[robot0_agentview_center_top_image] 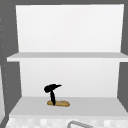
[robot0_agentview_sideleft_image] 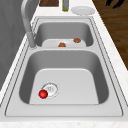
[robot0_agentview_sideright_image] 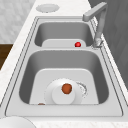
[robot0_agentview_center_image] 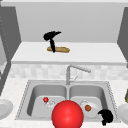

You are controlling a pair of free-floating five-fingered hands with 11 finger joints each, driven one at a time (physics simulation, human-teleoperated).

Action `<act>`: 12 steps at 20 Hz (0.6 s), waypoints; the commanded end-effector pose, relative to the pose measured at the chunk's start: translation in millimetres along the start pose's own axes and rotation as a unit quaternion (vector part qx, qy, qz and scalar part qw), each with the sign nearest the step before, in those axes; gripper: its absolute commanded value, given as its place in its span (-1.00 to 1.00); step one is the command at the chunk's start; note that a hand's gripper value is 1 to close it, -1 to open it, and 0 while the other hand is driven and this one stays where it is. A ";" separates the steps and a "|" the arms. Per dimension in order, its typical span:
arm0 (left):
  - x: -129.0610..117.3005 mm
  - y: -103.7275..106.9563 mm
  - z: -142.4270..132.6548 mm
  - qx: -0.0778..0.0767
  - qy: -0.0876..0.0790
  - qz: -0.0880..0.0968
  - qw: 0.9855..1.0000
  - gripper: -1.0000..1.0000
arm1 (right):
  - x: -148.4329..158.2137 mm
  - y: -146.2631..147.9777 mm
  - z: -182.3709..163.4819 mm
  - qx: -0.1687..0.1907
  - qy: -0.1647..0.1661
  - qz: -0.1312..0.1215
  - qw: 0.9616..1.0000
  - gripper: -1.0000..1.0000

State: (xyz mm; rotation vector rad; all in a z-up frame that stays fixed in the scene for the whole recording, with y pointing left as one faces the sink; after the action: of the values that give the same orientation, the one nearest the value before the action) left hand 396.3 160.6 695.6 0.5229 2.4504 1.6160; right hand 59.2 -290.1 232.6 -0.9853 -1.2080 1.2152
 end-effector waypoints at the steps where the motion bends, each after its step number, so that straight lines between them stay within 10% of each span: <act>1: 18.1 2.7 -9.0 -0.035 0.028 0.008 0.999 -1.00 | 0.0 0.0 0.0 0.000 0.000 0.000 1.000 0.00; 12: 81.0 -12.1 -18.5 -0.077 0.033 0.022 0.996 -1.00 | 0.0 0.0 0.0 0.000 0.000 0.000 1.000 0.00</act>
State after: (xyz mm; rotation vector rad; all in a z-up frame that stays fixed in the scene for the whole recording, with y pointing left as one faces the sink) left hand 329.4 168.3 698.8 0.5281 2.4007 1.7225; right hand 59.2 -290.1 232.6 -0.9853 -1.2080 1.2152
